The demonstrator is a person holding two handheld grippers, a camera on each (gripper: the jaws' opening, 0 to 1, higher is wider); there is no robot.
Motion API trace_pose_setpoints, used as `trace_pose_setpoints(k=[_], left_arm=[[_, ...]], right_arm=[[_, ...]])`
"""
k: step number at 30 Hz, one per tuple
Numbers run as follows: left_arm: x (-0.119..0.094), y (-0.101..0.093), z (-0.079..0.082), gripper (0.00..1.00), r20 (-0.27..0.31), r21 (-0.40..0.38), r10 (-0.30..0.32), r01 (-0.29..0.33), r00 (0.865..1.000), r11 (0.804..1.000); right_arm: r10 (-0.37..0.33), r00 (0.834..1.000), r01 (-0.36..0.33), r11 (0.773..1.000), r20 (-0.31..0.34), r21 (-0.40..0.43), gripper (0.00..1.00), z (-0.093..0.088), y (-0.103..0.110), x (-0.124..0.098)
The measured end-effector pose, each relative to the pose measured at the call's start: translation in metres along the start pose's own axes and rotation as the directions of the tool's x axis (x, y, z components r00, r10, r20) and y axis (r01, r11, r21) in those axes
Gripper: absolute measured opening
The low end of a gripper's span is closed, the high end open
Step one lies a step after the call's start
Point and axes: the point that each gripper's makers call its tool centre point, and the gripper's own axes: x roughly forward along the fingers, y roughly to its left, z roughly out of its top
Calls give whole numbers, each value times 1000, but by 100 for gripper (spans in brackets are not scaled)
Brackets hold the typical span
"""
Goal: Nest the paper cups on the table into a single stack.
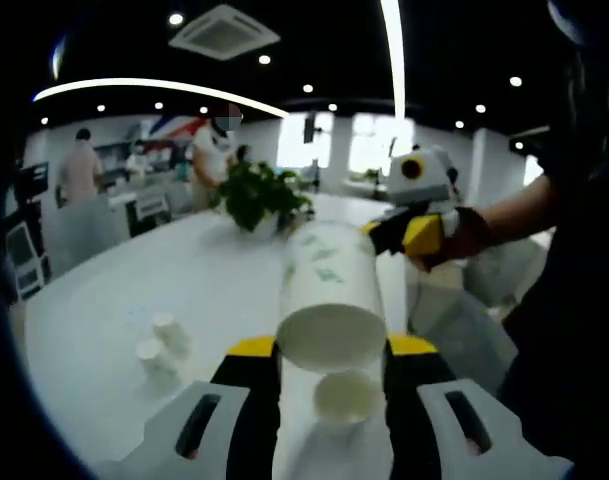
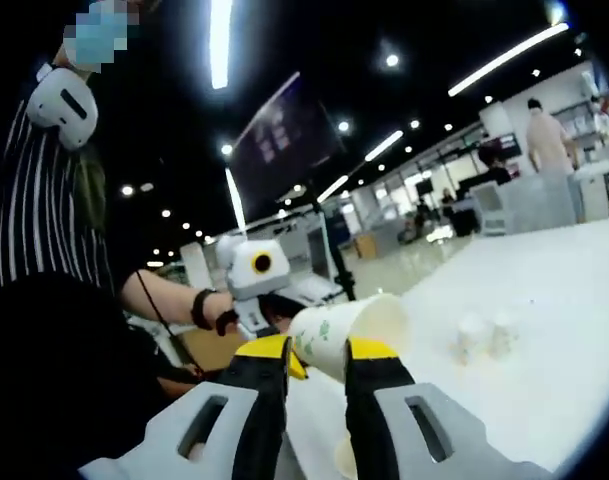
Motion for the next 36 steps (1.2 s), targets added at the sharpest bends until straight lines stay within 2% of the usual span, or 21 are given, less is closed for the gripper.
trace_pose_setpoints(k=[8,16,18,22,26,29,36], left_arm=[[1,-3,-2,38,-6,28,-8,8,1000,1000],[-1,-3,-9,38,-15,19,-9,9,1000,1000],[-2,-3,-9,37,-16,15,-9,9,1000,1000],[-5,0,-3,34,5,-14,-7,7,1000,1000],[-5,2,-5,31,-3,-7,-7,7,1000,1000],[-5,1,-3,31,6,-4,-7,7,1000,1000],[-4,1,-6,33,12,-12,-7,7,1000,1000]], right_arm=[[11,1000,-11,1000,15,10,8,2,2,-2],[31,999,-33,998,21,61,4,2,5,3],[44,999,-46,996,24,74,0,2,7,3],[53,998,-56,994,38,89,0,3,9,2],[75,997,-78,993,29,91,0,2,16,4],[74,997,-75,995,27,60,0,3,17,4],[71,997,-72,996,15,60,0,1,16,5]])
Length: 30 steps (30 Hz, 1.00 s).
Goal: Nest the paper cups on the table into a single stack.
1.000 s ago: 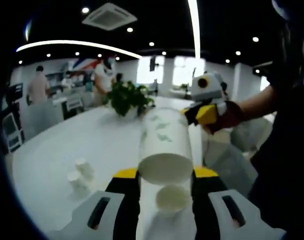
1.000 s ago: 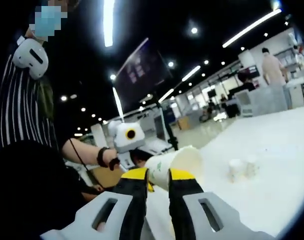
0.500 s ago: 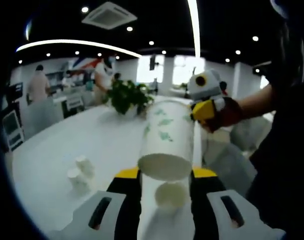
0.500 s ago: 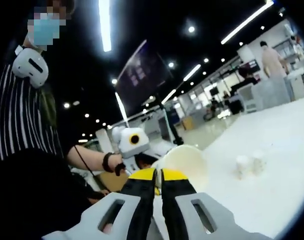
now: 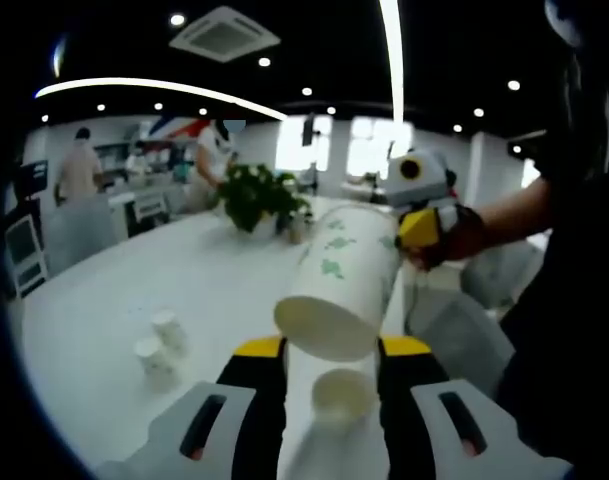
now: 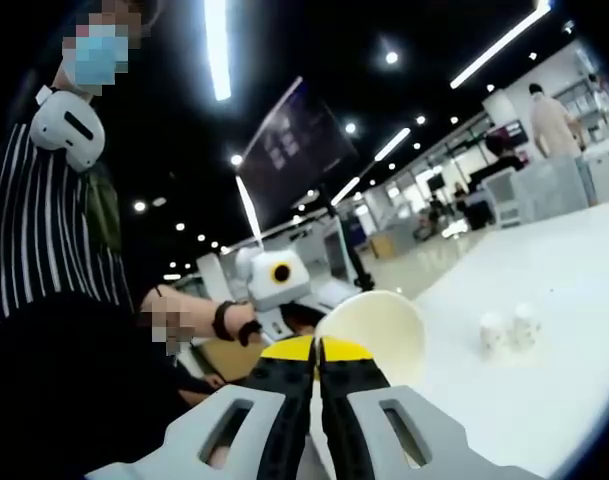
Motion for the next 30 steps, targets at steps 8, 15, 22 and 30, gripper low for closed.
trace_pose_setpoints(k=[8,15,22,30], left_arm=[[0,-2,-4,37,4,-4,13,-13,1000,1000],[1,-5,-8,41,11,-33,29,-28,1000,999],[1,-2,-16,50,-9,-53,78,-78,997,996],[-1,-2,-24,63,-15,-90,124,-125,992,988]], right_arm=[[-36,999,35,999,-33,-38,0,-5,-5,1],[-67,994,60,996,-89,-72,0,-13,-7,0],[-99,985,82,989,-142,-122,0,-18,-12,-8],[-118,977,92,984,-177,-152,0,-16,-16,-17]])
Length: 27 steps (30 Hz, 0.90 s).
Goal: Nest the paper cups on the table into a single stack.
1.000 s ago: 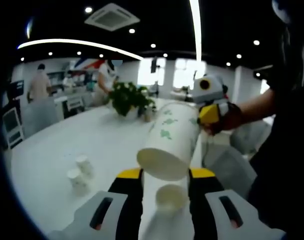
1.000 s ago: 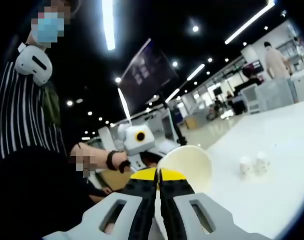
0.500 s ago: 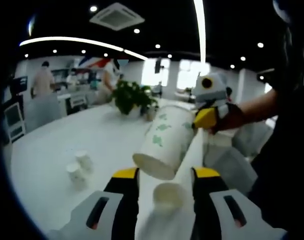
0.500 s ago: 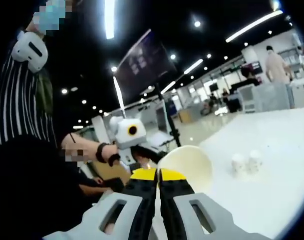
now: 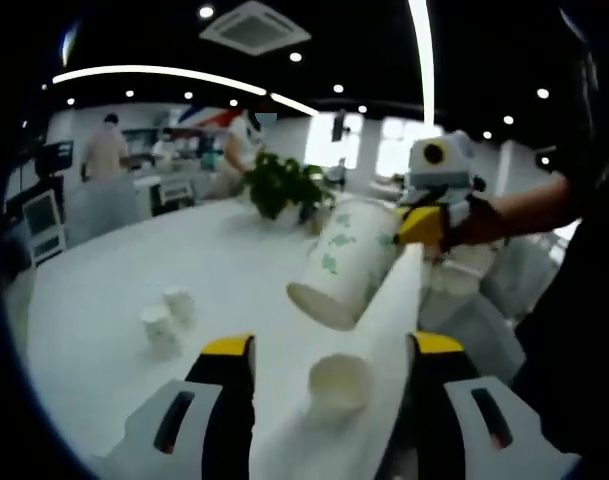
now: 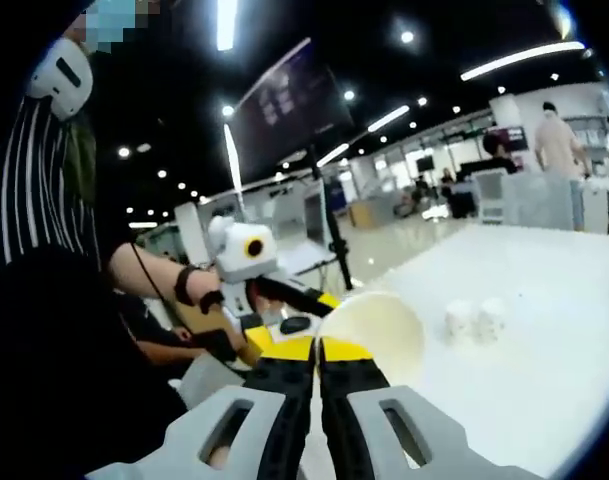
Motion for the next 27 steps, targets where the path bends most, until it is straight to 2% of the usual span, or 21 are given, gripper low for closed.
trace_pose_setpoints(k=[3,5,9,14,20,24,27], left_arm=[[-2,2,-5,72,0,-6,27,-27,1000,1000],[-3,3,-8,77,-6,-10,40,-40,999,999],[-7,12,-10,92,-5,-3,98,-98,995,995],[-12,16,-6,98,18,-30,120,-119,993,992],[-14,20,-7,99,14,-11,142,-142,990,990],[-13,20,-8,99,18,-13,140,-140,990,990],[-12,22,-9,99,21,-23,142,-142,990,990]], right_arm=[[17,1000,-17,1000,17,-10,0,4,2,-3],[14,1000,-14,1000,5,-11,0,3,1,-3],[20,1000,-19,1000,11,-16,0,5,0,-5],[14,1000,-14,1000,5,-20,0,4,-2,-3],[15,999,-16,999,-32,-28,0,-1,-4,0],[22,999,-24,999,-36,-41,0,8,-2,-1],[14,997,-18,998,-70,-65,0,11,-5,-2]])
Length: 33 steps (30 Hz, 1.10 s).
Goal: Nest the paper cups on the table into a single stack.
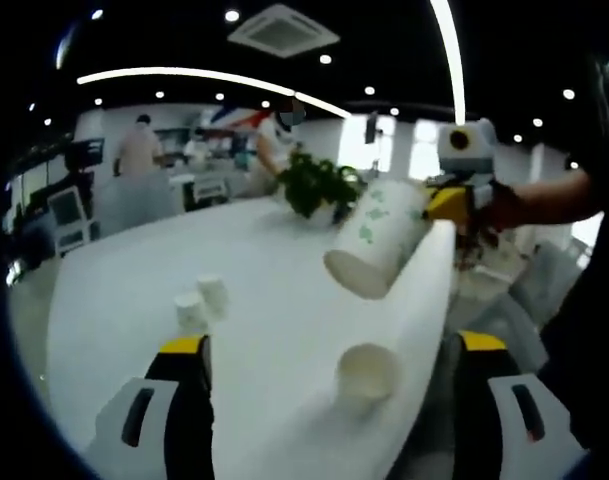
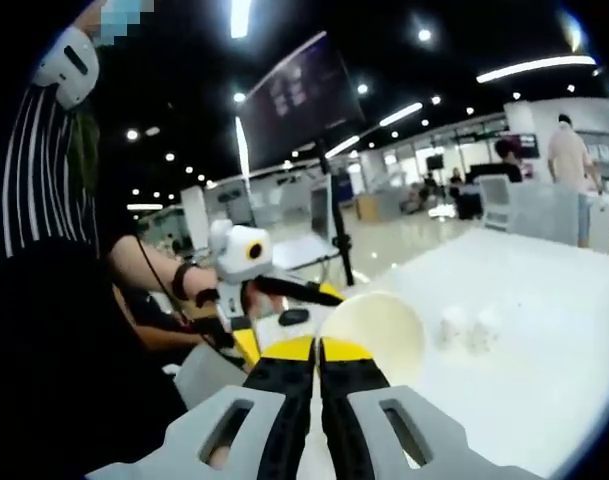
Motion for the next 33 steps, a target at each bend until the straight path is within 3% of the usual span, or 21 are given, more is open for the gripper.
trace_pose_setpoints(k=[8,12,13,15,17,20,23,28,30,33], left_arm=[[0,1,-2,99,-10,10,4,-4,1000,1000],[-2,3,-2,99,-9,10,9,-8,1000,1000],[-2,3,-2,99,-10,8,9,-9,1000,1000],[-4,5,-3,99,-12,5,17,-17,1000,1000],[-5,6,-3,99,-11,4,23,-23,1000,1000],[-7,7,-4,99,-10,-5,27,-27,1000,1000],[-9,6,-4,99,-17,10,31,-30,999,999],[-11,7,-6,99,-24,7,35,-35,999,999],[-11,7,-7,99,-26,11,36,-36,999,999],[-14,8,-9,99,-36,40,45,-43,998,998]], right_arm=[[-19,992,5,994,-128,-110,0,8,-7,-4],[-19,979,-11,989,-203,-145,0,7,-7,-5],[-42,963,2,989,-265,-150,0,2,-10,-8],[-41,948,-9,988,-317,-154,0,0,-8,-8],[-51,934,-22,980,-355,-198,0,3,-6,-7],[-74,898,-62,955,-435,-290,0,2,-4,-7],[-50,886,-101,949,-460,-299,0,9,4,-3],[-77,840,-150,919,-537,-366,0,14,4,-7],[-68,829,-179,907,-555,-380,0,18,8,-8],[-80,802,-223,879,-592,-421,0,23,8,-11]])
